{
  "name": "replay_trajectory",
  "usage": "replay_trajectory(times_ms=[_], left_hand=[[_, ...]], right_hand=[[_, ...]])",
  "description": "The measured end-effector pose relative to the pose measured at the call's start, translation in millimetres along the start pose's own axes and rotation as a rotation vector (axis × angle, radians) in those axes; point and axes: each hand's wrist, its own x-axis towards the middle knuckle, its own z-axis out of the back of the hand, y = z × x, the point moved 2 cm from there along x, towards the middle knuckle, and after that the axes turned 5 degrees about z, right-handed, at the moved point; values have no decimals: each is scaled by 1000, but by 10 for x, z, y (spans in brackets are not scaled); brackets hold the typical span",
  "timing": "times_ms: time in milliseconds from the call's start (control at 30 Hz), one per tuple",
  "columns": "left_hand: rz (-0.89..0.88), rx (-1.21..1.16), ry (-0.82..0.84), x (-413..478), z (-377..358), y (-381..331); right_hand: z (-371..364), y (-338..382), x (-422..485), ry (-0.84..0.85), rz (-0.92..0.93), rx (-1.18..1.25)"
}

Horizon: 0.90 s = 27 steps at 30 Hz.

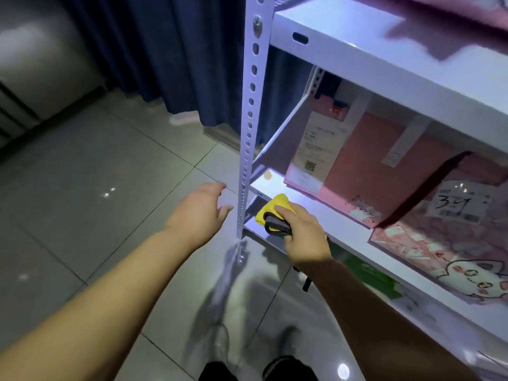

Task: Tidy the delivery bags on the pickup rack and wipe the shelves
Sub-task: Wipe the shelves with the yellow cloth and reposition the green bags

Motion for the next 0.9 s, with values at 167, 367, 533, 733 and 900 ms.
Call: replay_trajectory(times_ms=[167, 367, 533, 733, 900], left_hand=[[-79, -138, -90, 494, 103, -141], [-202, -365, -153, 872, 34, -319], [-194, -454, -170, 1031, -119, -293], [-267, -424, -253, 1064, -179, -233], [-278, -420, -257, 1071, -184, -221]], right_hand=[[-142, 20, 334, -118, -12, 0], [-267, 57, 848, -190, -26, -57], [-482, 20, 1207, -337, -68, -85], [-511, 62, 1512, -313, -165, -257], [-540, 58, 1504, -309, -147, -309]])
